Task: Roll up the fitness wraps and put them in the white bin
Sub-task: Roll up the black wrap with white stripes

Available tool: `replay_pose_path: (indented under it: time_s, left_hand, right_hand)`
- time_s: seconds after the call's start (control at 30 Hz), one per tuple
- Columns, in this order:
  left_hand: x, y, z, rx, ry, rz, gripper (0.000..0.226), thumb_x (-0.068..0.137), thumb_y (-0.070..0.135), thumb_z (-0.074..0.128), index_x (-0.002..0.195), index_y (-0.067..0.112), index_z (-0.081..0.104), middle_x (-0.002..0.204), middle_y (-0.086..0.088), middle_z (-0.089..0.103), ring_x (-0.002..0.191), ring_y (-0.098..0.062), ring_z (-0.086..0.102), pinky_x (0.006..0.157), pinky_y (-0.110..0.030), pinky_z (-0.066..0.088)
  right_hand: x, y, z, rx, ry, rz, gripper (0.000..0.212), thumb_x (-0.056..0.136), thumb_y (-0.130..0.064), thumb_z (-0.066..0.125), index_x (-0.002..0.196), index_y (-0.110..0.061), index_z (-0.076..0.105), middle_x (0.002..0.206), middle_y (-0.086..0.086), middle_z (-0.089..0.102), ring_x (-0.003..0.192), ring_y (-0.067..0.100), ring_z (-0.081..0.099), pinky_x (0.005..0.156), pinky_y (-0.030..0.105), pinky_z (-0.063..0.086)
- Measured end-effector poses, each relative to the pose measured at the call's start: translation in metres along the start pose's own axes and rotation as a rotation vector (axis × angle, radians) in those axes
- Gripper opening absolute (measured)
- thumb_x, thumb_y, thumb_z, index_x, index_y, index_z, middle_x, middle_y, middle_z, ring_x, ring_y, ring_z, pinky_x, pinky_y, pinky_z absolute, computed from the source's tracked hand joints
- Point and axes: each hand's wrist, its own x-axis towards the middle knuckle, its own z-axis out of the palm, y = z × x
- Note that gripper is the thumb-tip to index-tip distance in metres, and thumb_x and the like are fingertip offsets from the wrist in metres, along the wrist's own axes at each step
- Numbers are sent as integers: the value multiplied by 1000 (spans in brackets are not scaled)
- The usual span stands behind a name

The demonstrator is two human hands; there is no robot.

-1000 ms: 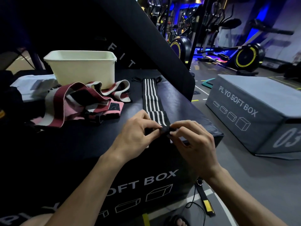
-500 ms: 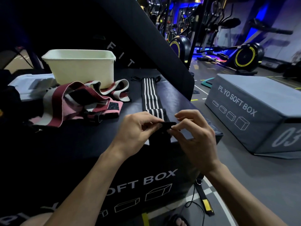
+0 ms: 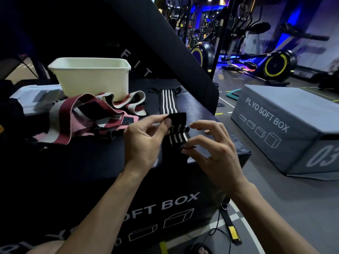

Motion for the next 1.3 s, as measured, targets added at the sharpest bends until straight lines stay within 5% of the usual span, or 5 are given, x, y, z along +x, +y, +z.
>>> replay_pose_path:
  time_s: [0.13, 0.4, 0.77, 1.3]
  left_hand:
    - [-8, -1, 4, 99, -243, 27, 14, 92, 13, 76, 104, 17, 81, 96, 10, 79, 88, -5, 76, 83, -30, 61]
    - [-3, 0, -4, 201, -438, 83, 15, 94, 12, 73, 107, 15, 80, 98, 8, 78, 93, -5, 74, 86, -31, 60]
    - [-3, -5, -5, 30, -508, -34, 20, 98, 22, 65, 111, 14, 77, 101, 2, 78, 99, -21, 74, 91, -52, 58]
    - [-3, 3, 2, -175, -355, -125, 12, 88, 13, 74, 99, 10, 78, 90, -2, 80, 84, -14, 77, 79, -20, 56]
  right_hand:
    - [3, -1, -2, 11, 20, 23, 11, 86, -24, 81, 88, -14, 76, 126, 5, 61, 114, 27, 56, 92, 41, 50]
    - [9, 6, -6, 89, 64, 88, 15, 84, -22, 83, 88, -11, 74, 108, -1, 69, 102, 22, 63, 84, 43, 53]
    - [12, 7, -1, 391, 117, 248, 16, 83, -19, 83, 82, -12, 70, 88, -1, 71, 86, 18, 71, 80, 45, 57]
    - [9, 18, -8, 547, 21, 403, 14, 85, -24, 82, 91, -15, 72, 85, 1, 75, 83, 22, 74, 78, 39, 58]
